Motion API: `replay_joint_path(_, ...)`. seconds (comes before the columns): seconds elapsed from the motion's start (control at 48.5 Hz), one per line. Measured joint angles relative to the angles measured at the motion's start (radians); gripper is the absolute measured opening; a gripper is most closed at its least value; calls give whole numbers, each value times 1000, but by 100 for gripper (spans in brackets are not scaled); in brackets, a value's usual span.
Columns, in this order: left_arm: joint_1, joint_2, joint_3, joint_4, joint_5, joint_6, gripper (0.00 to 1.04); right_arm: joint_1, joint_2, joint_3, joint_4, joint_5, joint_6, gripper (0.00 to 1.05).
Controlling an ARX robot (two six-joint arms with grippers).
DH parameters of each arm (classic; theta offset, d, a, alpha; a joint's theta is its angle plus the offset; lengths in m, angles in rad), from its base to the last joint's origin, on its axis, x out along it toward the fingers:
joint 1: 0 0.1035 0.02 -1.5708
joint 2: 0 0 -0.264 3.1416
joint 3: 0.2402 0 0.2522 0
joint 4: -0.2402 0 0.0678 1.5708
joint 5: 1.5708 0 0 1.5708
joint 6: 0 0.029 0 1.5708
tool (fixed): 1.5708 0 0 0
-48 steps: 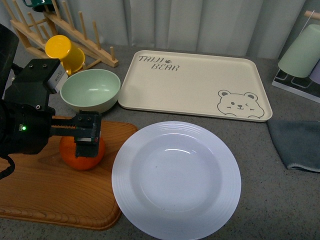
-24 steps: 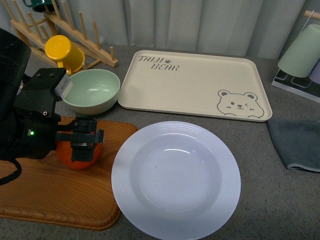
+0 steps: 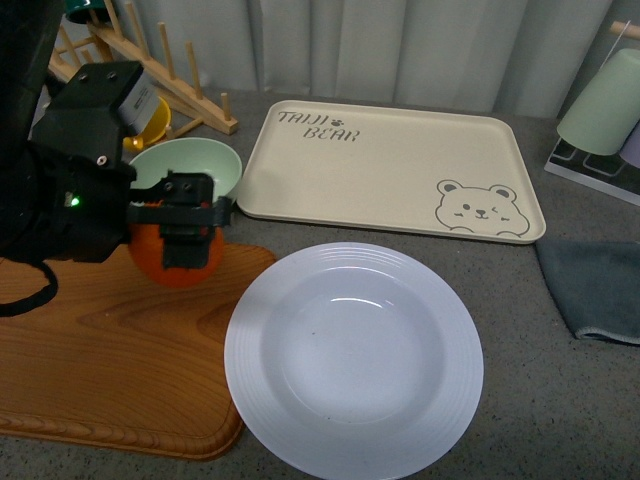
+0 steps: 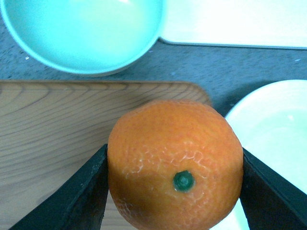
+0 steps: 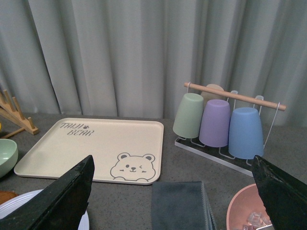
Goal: Place orange and plate with both arms
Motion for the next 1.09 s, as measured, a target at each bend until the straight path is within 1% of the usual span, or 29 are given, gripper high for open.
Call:
replay_joint_path(0.371,-209,25,35,-3,0,-130,67,0,0,0,0,0,0,96)
replay_joint_path(0.474,-250,50,45,-3,-1,-166,67,0,0,0,0,0,0,96)
replay_joint_path(0.66,-290,106,54,7,-7,-196,67,0,0,0,0,0,0,96)
replay_joint_path(0.907,-298,171,54,37,-29,-211,67,0,0,0,0,0,0,96)
replay_joint_path(1.093,-304,196,54,40,-27,-226,67,0,0,0,0,0,0,96)
